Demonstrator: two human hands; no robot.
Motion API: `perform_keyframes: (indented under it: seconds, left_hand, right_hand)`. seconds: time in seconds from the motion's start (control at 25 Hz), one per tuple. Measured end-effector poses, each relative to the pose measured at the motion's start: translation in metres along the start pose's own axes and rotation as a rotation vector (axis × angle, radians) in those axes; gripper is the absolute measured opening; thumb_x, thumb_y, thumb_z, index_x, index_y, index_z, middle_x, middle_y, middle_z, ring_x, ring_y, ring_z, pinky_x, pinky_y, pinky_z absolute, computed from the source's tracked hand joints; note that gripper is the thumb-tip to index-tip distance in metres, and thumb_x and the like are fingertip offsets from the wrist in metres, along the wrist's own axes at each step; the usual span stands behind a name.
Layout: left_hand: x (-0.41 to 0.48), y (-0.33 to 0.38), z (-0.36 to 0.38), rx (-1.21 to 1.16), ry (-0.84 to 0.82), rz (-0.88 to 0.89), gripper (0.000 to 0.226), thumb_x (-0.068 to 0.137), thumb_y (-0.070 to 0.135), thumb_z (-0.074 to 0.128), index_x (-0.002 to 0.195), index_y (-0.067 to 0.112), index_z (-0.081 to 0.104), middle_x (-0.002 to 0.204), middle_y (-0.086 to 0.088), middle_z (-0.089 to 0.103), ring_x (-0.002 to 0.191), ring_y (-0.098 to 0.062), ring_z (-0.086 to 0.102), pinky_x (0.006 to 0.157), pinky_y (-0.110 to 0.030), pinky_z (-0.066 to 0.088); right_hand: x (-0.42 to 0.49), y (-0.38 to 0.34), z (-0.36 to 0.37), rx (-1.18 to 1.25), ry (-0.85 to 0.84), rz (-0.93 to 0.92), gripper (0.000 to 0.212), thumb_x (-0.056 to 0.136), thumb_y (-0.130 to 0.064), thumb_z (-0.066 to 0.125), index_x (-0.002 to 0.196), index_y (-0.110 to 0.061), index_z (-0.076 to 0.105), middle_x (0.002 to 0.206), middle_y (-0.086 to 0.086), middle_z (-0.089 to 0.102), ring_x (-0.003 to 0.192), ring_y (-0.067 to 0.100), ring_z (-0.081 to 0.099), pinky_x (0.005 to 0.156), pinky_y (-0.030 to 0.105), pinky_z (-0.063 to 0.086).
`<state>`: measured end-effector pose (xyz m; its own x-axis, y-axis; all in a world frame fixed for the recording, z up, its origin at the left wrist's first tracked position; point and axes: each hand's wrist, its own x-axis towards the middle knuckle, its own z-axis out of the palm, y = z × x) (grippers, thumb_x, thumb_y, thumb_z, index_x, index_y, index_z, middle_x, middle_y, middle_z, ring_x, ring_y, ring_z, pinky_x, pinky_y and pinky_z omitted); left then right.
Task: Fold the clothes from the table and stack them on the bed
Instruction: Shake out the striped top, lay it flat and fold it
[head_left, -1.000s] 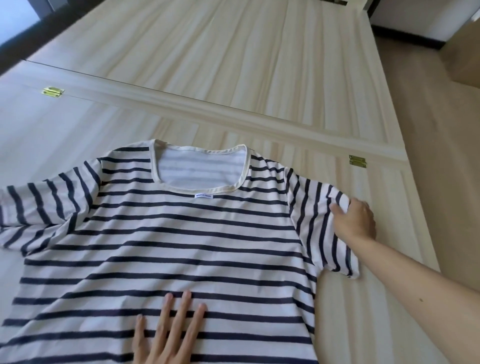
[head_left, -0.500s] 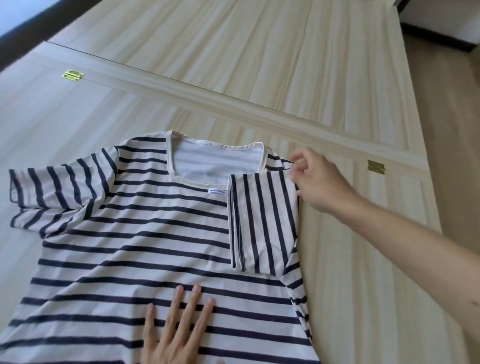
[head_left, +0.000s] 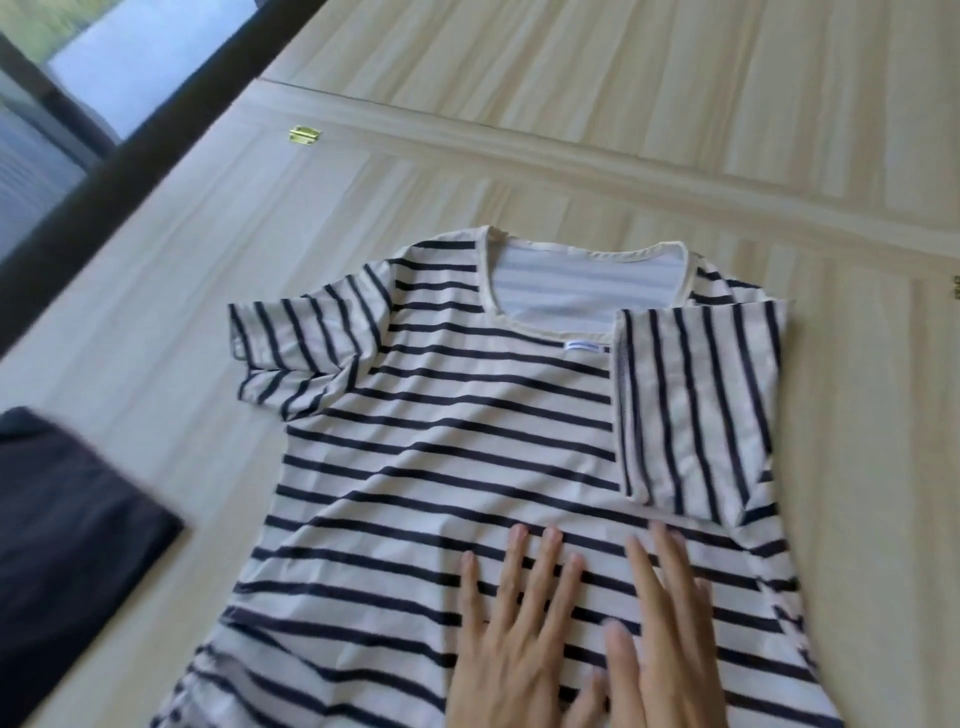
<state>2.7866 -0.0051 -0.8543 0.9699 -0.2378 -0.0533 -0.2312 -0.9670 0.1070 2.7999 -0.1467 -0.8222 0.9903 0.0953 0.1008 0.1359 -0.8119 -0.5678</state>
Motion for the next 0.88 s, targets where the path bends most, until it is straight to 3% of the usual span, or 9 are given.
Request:
perform_keyframes:
  seconds: [0.16,0.32,0.4,0.52,0.6,0.68,0.8,0.84,0.88]
  left_hand:
    - [-0.001,0.0,-0.003,-0.1,-0.076,-0.021,0.084,0.083,0.055,0.053,0.157,0.018,0.037,0.168,-0.003,0.024,0.153,-0.031,0.025,0.113,-0.063,0.022]
    - [0.015,-0.018,-0.03,-0.361,0.019,-0.039,0.062,0.096,0.045,0.047,0.153,0.025,0.034,0.159,0.006,0.036,0.148,-0.019,0.033,0.116,-0.051,0.026]
    - [0.053,-0.07,-0.047,-0.409,0.213,-0.252,0.052,0.098,0.045,0.045,0.147,0.026,0.037,0.15,0.003,0.042,0.141,-0.019,0.037,0.117,-0.046,0.026]
    - [0.121,-0.183,-0.081,-0.343,0.416,-0.846,0.063,0.093,0.038,0.058,0.148,0.014,0.038,0.152,-0.009,0.04,0.142,-0.029,0.034,0.116,-0.049,0.029]
    - [0.15,-0.249,-0.094,-0.38,0.28,-1.21,0.08,0.09,0.037,0.063,0.155,0.009,0.025,0.159,-0.014,0.029,0.147,-0.034,0.026,0.118,-0.05,0.028]
    - [0.16,-0.284,-0.099,-0.552,0.134,-1.341,0.094,0.084,0.034,0.074,0.156,0.007,0.019,0.158,-0.017,0.031,0.144,-0.036,0.032,0.117,-0.048,0.034]
    - [0.172,-0.295,-0.113,-0.762,0.139,-1.29,0.042,0.082,0.026,0.08,0.113,0.006,0.061,0.114,-0.013,0.065,0.095,-0.028,0.063,0.081,-0.036,0.054]
    - [0.177,-0.292,-0.123,-0.754,0.151,-1.273,0.02,0.085,0.027,0.075,0.089,0.01,0.066,0.093,-0.009,0.067,0.078,-0.025,0.061,0.072,-0.034,0.052]
    - [0.181,-0.287,-0.134,-0.712,0.177,-1.229,0.025,0.089,0.03,0.068,0.071,0.015,0.062,0.076,-0.005,0.063,0.067,-0.024,0.058,0.068,-0.033,0.051]
  right_hand:
    - [-0.041,0.033,0.021,-0.403,-0.077,0.048,0.061,0.1,-0.041,0.024,0.147,-0.008,0.045,0.165,0.004,0.027,0.139,0.032,0.041,0.1,0.058,0.039]
    - [-0.043,0.023,0.023,-0.508,-0.025,0.078,0.07,0.089,-0.044,0.034,0.143,-0.004,0.054,0.154,0.018,0.046,0.138,0.033,0.044,0.101,0.063,0.038]
    - [-0.04,0.017,0.028,-0.504,0.03,0.095,0.073,0.086,-0.046,0.034,0.144,-0.005,0.053,0.153,0.018,0.046,0.139,0.033,0.043,0.106,0.064,0.034]
    - [-0.039,0.018,0.028,-0.522,0.041,0.096,0.075,0.084,-0.048,0.034,0.144,-0.006,0.053,0.152,0.018,0.048,0.139,0.033,0.042,0.105,0.064,0.035]
    - [-0.037,0.022,0.03,-0.564,0.04,0.084,0.076,0.086,-0.051,0.03,0.141,-0.005,0.056,0.149,0.02,0.051,0.137,0.033,0.045,0.102,0.063,0.038]
    - [-0.036,0.024,0.03,-0.572,-0.011,0.084,0.078,0.088,-0.053,0.026,0.136,-0.002,0.06,0.144,0.021,0.055,0.135,0.033,0.047,0.098,0.062,0.04]
    - [-0.033,0.022,0.033,-0.557,-0.006,0.085,0.079,0.088,-0.055,0.025,0.131,-0.002,0.064,0.14,0.021,0.058,0.14,0.029,0.043,0.098,0.062,0.04]
    - [-0.031,0.022,0.034,-0.534,0.004,0.091,0.078,0.087,-0.055,0.025,0.13,-0.003,0.065,0.139,0.02,0.059,0.145,0.024,0.038,0.1,0.06,0.039]
    - [-0.029,0.022,0.035,-0.51,0.017,0.092,0.078,0.086,-0.056,0.026,0.129,-0.004,0.065,0.139,0.019,0.06,0.15,0.019,0.032,0.103,0.058,0.037]
